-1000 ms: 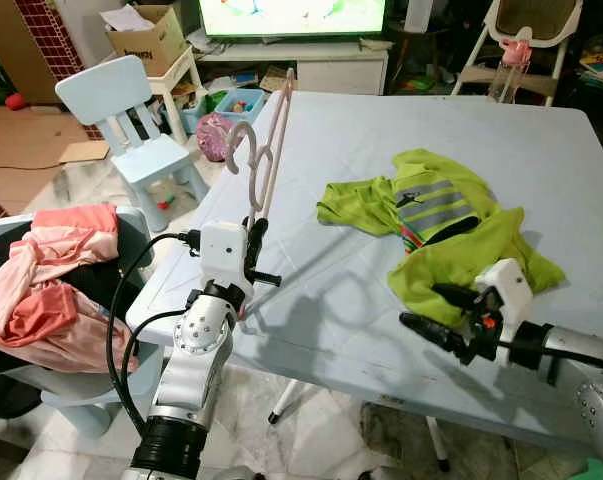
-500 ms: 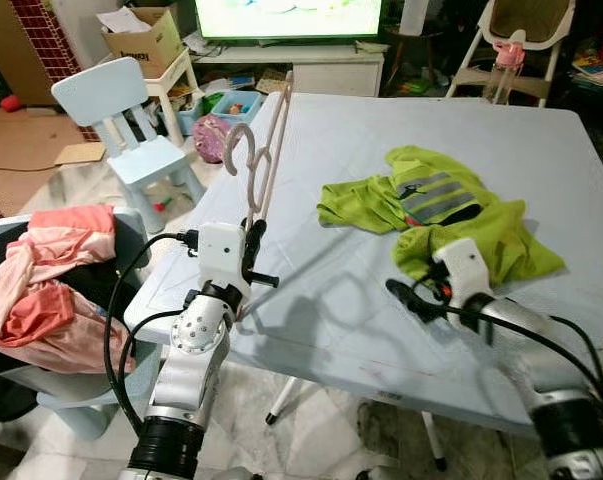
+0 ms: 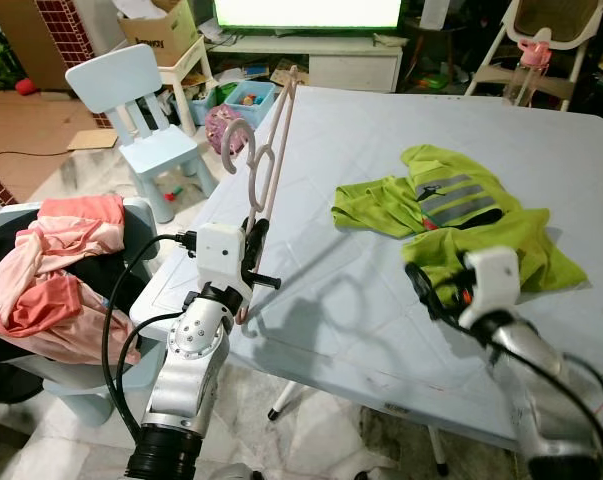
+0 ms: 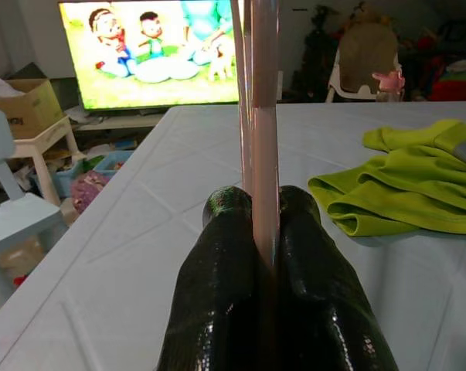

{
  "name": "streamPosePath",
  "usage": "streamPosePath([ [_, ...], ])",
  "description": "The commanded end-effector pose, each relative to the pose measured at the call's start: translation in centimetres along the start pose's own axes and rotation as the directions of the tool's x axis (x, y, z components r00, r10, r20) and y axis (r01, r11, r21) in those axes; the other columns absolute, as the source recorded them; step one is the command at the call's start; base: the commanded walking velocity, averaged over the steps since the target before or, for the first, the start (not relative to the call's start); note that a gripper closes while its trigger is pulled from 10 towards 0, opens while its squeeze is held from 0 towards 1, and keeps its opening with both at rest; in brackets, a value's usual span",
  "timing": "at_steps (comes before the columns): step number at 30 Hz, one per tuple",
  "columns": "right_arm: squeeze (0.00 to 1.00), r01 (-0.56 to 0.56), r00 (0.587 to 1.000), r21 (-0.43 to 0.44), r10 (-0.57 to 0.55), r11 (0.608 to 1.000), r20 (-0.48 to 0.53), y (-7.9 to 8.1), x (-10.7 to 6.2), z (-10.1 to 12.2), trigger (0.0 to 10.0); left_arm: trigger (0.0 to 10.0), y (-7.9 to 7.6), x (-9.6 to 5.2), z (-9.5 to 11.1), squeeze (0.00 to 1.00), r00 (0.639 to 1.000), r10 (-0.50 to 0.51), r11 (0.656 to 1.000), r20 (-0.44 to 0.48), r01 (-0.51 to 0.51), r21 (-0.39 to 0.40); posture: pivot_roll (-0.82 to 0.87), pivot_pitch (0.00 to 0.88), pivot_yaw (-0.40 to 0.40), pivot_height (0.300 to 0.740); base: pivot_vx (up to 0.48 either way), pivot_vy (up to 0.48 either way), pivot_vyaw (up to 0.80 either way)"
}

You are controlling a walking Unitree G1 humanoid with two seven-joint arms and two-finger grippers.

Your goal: Hang hanger

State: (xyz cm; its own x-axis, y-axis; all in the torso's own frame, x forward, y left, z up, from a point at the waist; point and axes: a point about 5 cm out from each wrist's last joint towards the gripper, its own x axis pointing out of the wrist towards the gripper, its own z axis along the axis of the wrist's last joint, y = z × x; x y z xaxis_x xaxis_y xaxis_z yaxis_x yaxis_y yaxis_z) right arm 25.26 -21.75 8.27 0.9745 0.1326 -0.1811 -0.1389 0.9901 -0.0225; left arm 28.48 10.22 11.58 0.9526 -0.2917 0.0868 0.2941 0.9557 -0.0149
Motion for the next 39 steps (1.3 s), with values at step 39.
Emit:
streamPosePath([
  [39, 0.0, 0.132, 0.974, 0.012, -0.132, 0.991, 0.184, 1.0, 0.2, 2.8, 10.0, 10.0, -0.3, 0.8, -0.6, 0.0, 0.997, -0.022, 1.0, -0.074, 0.023, 0.002, -0.06, 0.0, 0.069, 0.74, -0.177, 0.0, 0.0],
])
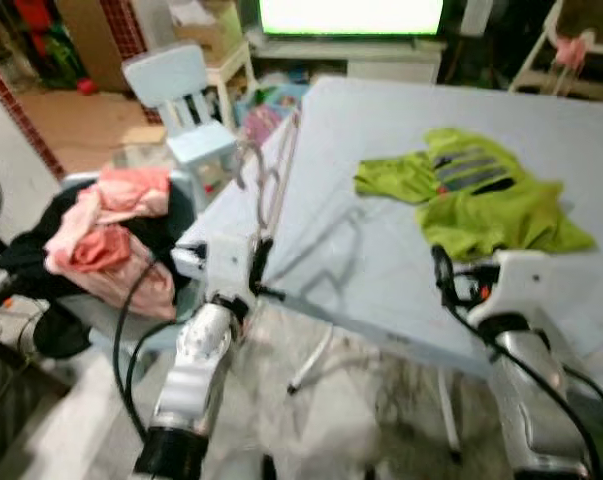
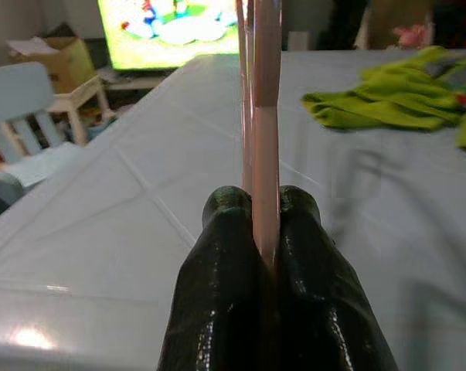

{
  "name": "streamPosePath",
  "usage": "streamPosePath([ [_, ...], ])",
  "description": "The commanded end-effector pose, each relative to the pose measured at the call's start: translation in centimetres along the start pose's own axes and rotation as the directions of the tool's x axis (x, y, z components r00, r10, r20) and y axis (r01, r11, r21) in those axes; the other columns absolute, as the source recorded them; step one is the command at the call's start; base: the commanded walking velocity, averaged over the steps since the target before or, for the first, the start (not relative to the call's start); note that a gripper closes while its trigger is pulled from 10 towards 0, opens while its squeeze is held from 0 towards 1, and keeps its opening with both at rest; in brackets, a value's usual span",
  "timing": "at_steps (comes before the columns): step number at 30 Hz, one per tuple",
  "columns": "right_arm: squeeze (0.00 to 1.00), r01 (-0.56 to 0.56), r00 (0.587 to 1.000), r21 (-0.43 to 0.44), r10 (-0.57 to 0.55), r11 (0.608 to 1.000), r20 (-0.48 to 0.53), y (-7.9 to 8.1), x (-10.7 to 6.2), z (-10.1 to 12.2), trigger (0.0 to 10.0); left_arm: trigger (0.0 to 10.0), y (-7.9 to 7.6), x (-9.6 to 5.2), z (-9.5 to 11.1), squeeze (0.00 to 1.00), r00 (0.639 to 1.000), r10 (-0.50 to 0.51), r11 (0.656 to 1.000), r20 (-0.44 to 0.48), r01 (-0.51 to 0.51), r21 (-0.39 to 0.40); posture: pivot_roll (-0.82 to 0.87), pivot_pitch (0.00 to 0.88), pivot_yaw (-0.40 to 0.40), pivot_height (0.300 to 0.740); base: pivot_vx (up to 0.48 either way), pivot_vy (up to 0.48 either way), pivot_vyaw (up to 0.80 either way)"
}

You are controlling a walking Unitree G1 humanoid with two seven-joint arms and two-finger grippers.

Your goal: Hang hanger

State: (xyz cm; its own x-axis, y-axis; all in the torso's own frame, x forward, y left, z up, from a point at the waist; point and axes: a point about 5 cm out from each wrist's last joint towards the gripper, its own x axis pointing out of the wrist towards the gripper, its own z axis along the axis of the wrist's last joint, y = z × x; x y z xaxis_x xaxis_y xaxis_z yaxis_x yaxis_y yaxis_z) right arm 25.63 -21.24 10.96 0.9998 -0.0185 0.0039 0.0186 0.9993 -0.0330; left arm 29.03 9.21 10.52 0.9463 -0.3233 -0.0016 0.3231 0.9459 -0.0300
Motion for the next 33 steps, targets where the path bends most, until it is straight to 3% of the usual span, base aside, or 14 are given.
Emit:
streamPosePath([
  [1, 0.0, -0.028, 1.0, -0.009, 0.028, 1.0, 0.006, 0.7, 0.2, 0.0, 10.0, 10.0, 0.4, 0.1, 0.5, 0.0, 1.0, 0.007, 1.0, 0.014, -0.008, 0.022, -0.06, 0.0, 0.069, 0.74, 0.0, 0.0, 0.0],
  [10, 0.0, -0.037, 0.999, 0.017, 0.038, 0.999, -0.021, 1.0, 0.4, -0.5, 10.0, 10.0, 0.4, 0.2, 0.5, 0.0, 1.0, 0.017, 1.0, 0.008, -0.017, 0.005, -0.06, 0.0, 0.065, 0.74, 0.0, 0.0, 0.0],
  [19, 0.0, -0.012, 1.0, -0.056, 0.012, 0.998, -0.01, 1.1, 0.8, -0.5, 10.0, 10.0, 0.3, 0.3, 0.4, 0.0, 1.0, 0.011, 1.0, -0.007, -0.011, -0.013, -0.06, 0.0, 0.063, 0.74, 0.0, 0.48, 0.0],
  [24, 0.0, 0.014, 1.0, 0.01, -0.014, 1.0, -0.007, 1.4, 1.0, -0.4, 10.0, 10.0, 0.3, 0.4, 0.4, 0.0, 1.0, 0.008, 1.0, -0.009, -0.008, -0.009, -0.06, 0.0, 0.058, 0.74, 0.0, 0.48, 0.0],
  [28, 0.0, -0.017, 1.0, -0.09, 0.015, 0.996, -0.023, 1.6, 1.3, -0.5, 10.0, 10.0, 0.2, 0.4, 0.4, 0.0, 1.0, -0.004, 1.0, -0.005, 0.004, 0.018, -0.05, 0.0, 0.056, 0.74, 0.0, 0.48, 0.0],
  [33, 0.0, -0.042, 0.997, -0.056, 0.039, 0.998, -0.063, 1.8, 1.1, -1.0, 10.0, 10.0, 0.1, 0.4, 0.4, 0.0, 1.0, -0.009, 1.0, -0.008, 0.01, 0.022, -0.05, 0.0, 0.055, 0.74, 0.0, 0.48, 0.0],
])
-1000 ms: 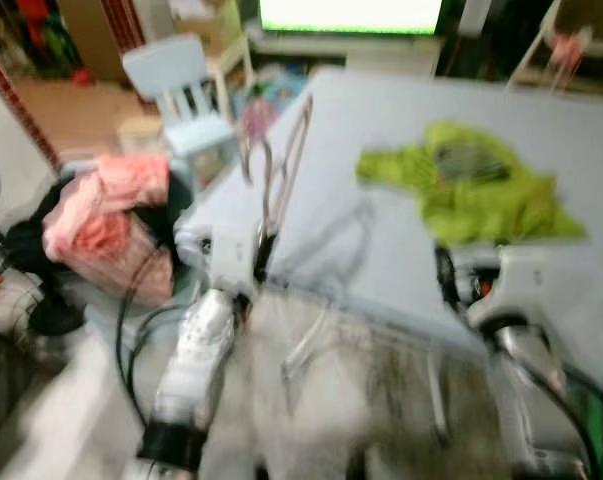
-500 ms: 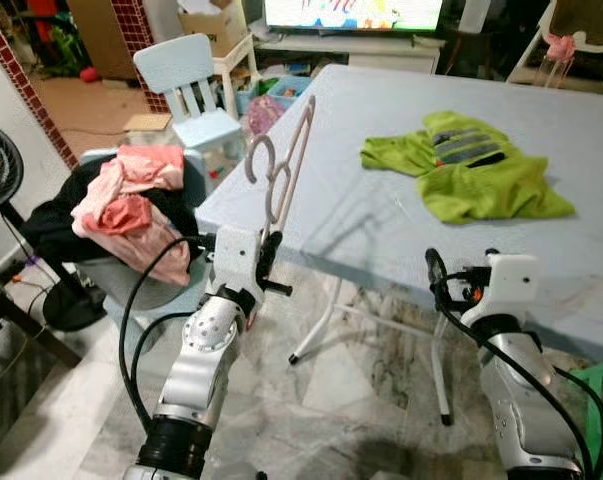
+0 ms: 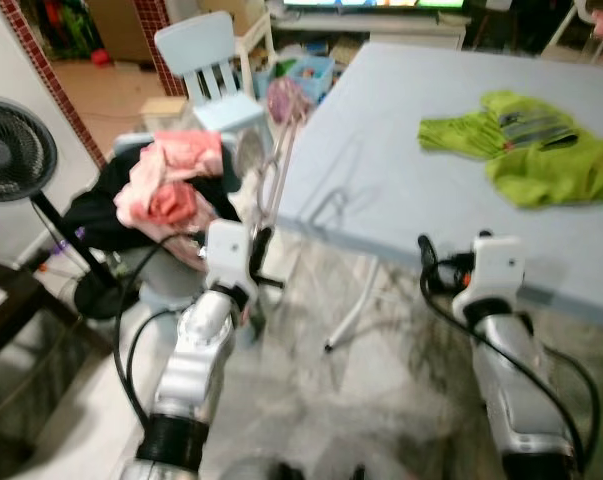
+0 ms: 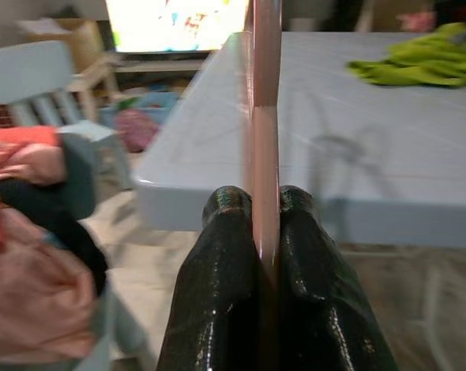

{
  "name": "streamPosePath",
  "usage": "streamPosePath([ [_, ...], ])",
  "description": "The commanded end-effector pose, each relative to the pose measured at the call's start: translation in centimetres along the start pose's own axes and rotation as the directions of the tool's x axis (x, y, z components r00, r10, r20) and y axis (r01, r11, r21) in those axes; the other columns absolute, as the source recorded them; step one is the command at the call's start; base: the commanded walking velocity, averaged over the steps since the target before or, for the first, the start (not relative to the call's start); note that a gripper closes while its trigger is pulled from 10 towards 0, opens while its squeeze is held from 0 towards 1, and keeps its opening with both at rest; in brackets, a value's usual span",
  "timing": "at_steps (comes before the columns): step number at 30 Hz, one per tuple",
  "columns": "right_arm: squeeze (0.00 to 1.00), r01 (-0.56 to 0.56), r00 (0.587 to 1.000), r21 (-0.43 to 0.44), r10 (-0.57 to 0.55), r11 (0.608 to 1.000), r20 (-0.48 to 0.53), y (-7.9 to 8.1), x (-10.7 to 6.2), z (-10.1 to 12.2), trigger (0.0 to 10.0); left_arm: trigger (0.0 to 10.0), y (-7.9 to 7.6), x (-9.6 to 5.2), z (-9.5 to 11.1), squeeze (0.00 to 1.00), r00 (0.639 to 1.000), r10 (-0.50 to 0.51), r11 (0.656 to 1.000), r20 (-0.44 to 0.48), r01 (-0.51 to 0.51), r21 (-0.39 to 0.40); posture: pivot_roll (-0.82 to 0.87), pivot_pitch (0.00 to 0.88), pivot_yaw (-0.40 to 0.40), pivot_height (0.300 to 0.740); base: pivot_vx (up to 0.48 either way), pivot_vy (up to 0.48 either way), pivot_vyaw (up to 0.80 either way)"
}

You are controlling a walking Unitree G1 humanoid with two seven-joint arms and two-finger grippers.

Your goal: Hang hanger

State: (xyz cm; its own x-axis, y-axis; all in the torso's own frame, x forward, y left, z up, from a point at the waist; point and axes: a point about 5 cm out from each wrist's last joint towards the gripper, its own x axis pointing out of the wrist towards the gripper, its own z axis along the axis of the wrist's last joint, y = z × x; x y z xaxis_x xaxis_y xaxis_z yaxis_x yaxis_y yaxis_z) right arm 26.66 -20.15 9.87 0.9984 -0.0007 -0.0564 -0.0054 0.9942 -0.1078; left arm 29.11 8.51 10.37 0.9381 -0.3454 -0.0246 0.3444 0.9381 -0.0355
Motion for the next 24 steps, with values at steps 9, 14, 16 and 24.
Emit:
streamPosePath([
  [9, 0.0, -0.062, 0.997, 0.097, 0.066, 0.993, -0.044, 1.3, 0.0, -0.5, 10.0, 10.0, 0.4, 0.2, 0.2, 0.0, 1.0, -0.002, 0.999, 0.001, 0.002, 0.033, -0.06, 0.0, 0.052, 0.74, 0.0, 0.48, 0.0],
  [14, 0.0, -0.049, 0.998, 0.089, 0.053, 0.995, -0.043, 1.2, 0.2, -0.5, 10.0, 10.0, 0.5, 0.1, 0.1, 0.0, 1.0, -0.003, 0.999, 0.001, 0.003, 0.047, -0.06, 0.0, 0.05, 0.74, 0.0, 0.48, 0.0],
  [16, 0.0, -0.055, 0.998, 0.03, 0.056, 0.998, -0.033, 1.2, 0.3, -0.3, 10.0, 10.0, 0.5, 0.1, -0.1, 0.0, 1.0, -0.009, 0.999, 0.0, 0.009, 0.054, -0.07, 0.0, 0.048, 0.74, 0.0, 0.48, 0.0],
  [24, 0.0, -0.145, 0.989, -0.003, 0.145, 0.989, 0.03, 0.8, 0.3, 0.6, 10.0, 10.0, 2.1, 0.6, -2.0, 0.0, 0.98, -0.09, 0.99, -0.179, 0.108, 0.094, -0.07, 0.0, 0.042, 0.74, 0.0, 0.045, 0.0],
])
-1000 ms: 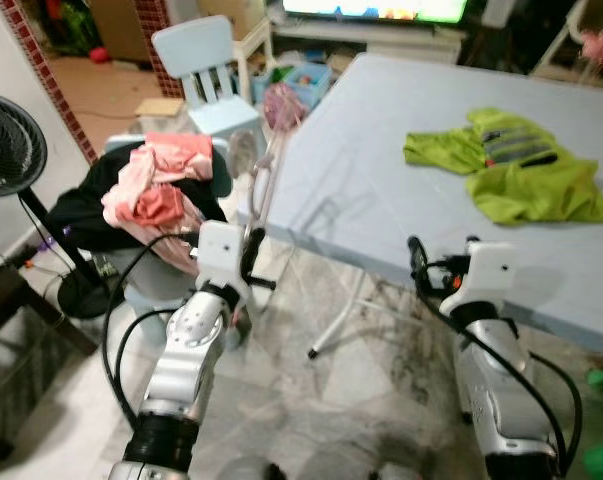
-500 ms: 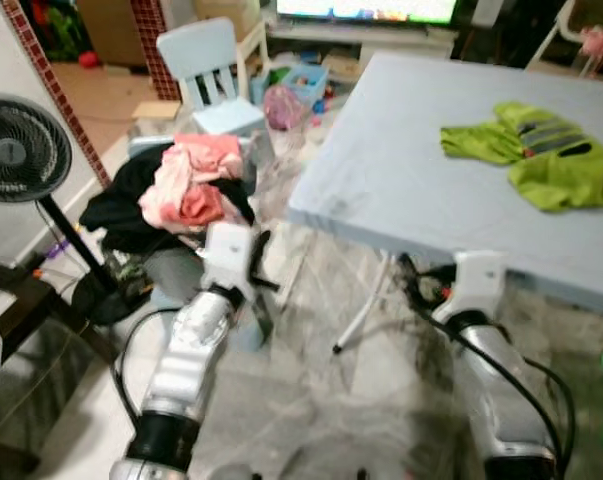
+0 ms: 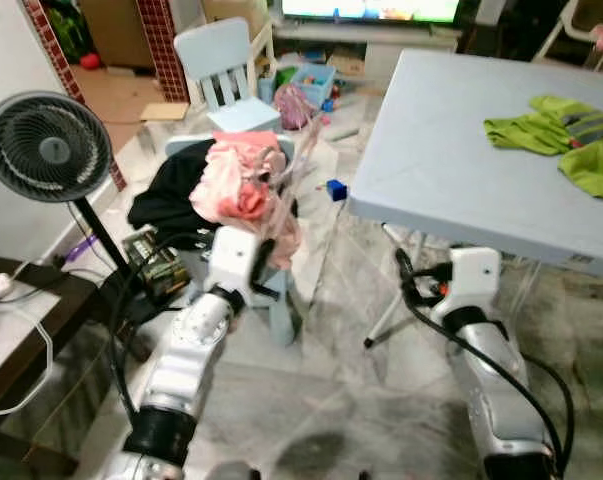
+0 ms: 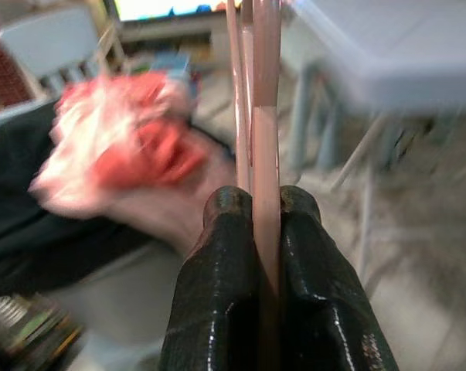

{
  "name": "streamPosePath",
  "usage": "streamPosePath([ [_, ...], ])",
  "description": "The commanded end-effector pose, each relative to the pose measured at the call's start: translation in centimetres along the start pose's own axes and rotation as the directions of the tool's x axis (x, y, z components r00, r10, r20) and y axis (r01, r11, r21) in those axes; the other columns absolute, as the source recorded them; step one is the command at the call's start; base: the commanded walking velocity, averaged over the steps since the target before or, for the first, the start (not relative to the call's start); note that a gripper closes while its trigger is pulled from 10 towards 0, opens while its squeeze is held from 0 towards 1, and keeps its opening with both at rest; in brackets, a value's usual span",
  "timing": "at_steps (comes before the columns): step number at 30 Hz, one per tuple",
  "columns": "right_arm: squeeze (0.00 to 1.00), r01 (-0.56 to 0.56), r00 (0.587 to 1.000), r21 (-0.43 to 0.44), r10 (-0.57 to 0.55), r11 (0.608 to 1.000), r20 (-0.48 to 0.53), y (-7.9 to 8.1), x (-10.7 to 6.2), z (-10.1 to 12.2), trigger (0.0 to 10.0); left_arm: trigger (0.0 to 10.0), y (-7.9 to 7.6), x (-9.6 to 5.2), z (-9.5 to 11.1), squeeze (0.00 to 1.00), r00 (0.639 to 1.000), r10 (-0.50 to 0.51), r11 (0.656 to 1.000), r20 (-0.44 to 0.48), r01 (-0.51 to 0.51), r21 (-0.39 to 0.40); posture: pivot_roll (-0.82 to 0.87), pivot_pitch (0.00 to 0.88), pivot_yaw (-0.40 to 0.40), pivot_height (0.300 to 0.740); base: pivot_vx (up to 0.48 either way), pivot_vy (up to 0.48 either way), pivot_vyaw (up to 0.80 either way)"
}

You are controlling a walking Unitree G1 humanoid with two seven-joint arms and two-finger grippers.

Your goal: Hang hanger

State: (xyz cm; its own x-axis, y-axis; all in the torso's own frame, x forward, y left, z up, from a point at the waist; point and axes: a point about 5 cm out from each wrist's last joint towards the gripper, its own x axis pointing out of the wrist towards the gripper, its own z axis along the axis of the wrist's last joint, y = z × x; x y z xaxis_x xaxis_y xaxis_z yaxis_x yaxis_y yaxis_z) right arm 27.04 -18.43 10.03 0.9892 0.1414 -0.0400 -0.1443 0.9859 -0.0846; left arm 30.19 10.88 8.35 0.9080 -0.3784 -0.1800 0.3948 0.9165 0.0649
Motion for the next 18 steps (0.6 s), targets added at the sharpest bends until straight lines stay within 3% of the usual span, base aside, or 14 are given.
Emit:
streamPosePath([
  [1, 0.0, -0.054, 0.998, -0.02, 0.054, 0.998, -0.016, -0.9, -0.3, 0.3, 10.0, 10.0, -0.3, 0.2, 0.0, 0.0, 0.994, -0.112, 0.994, -0.012, 0.112, 0.0, -0.08, 0.0, 0.046, 0.74, 0.0, 0.0, 0.0],
  [5, 0.0, -0.172, 0.985, -0.082, 0.172, 0.982, -0.01, -1.1, -0.5, 0.6, 10.0, 10.0, 0.2, -0.1, -1.0, 0.0, 0.975, -0.2, 0.978, -0.101, 0.204, 0.033, -0.08, 0.0, 0.058, 0.74, 0.0, 0.0, 0.0],
  [7, 0.0, -0.291, 0.957, -0.134, 0.29, 0.947, -0.026, -1.3, -0.7, 1.1, 10.0, 10.0, -0.2, -0.6, -2.0, 0.0, 0.915, -0.361, 0.921, -0.181, 0.38, 0.086, -0.09, 0.0, 0.067, 0.74, 0.0, 0.0, 0.0],
  [10, 0.0, -0.37, 0.929, -0.166, 0.367, 0.914, -0.052, -1.3, -1.0, 1.2, 10.0, 10.0, -0.8, -1.0, -2.1, 0.0, 0.869, -0.45, 0.876, -0.207, 0.474, 0.085, -0.09, 0.0, 0.067, 0.74, 0.0, 0.0, 0.0],
  [14, 0.0, -0.555, 0.832, -0.174, 0.535, 0.814, -0.149, -1.6, -2.6, 1.1, 10.0, 10.0, -1.8, -1.9, -2.2, 0.0, 0.737, -0.634, 0.754, -0.234, 0.657, 0.025, -0.1, 0.0, 0.08, 0.74, 0.0, 0.0, 0.0],
  [15, 0.0, -0.555, 0.832, -0.174, 0.535, 0.814, -0.149, -1.6, -2.6, 1.1, 10.0, 10.0, -1.8, -1.9, -2.2, 0.0, 0.737, -0.634, 0.754, -0.234, 0.657, 0.025, -0.1, 0.0, 0.08, 0.74, 0.0, 0.0, 0.0],
  [16, 0.0, -0.604, 0.796, -0.163, 0.577, 0.781, -0.184, -1.8, -3.1, 1.1, 10.0, 10.0, -2.0, -2.3, -2.3, 0.0, 0.684, -0.681, 0.702, -0.261, 0.712, 0.034, -0.11, 0.0, 0.09, 0.74, 0.0, 0.0, 0.0],
  [18, 0.0, -0.642, 0.764, -0.14, 0.612, 0.754, -0.206, -1.9, -3.5, 1.0, 10.0, 10.0, -2.5, -2.7, -2.4, 0.0, 0.624, -0.73, 0.647, -0.277, 0.763, 0.015, -0.11, 0.0, 0.09, 0.74, 0.0, 0.0, 0.0],
])
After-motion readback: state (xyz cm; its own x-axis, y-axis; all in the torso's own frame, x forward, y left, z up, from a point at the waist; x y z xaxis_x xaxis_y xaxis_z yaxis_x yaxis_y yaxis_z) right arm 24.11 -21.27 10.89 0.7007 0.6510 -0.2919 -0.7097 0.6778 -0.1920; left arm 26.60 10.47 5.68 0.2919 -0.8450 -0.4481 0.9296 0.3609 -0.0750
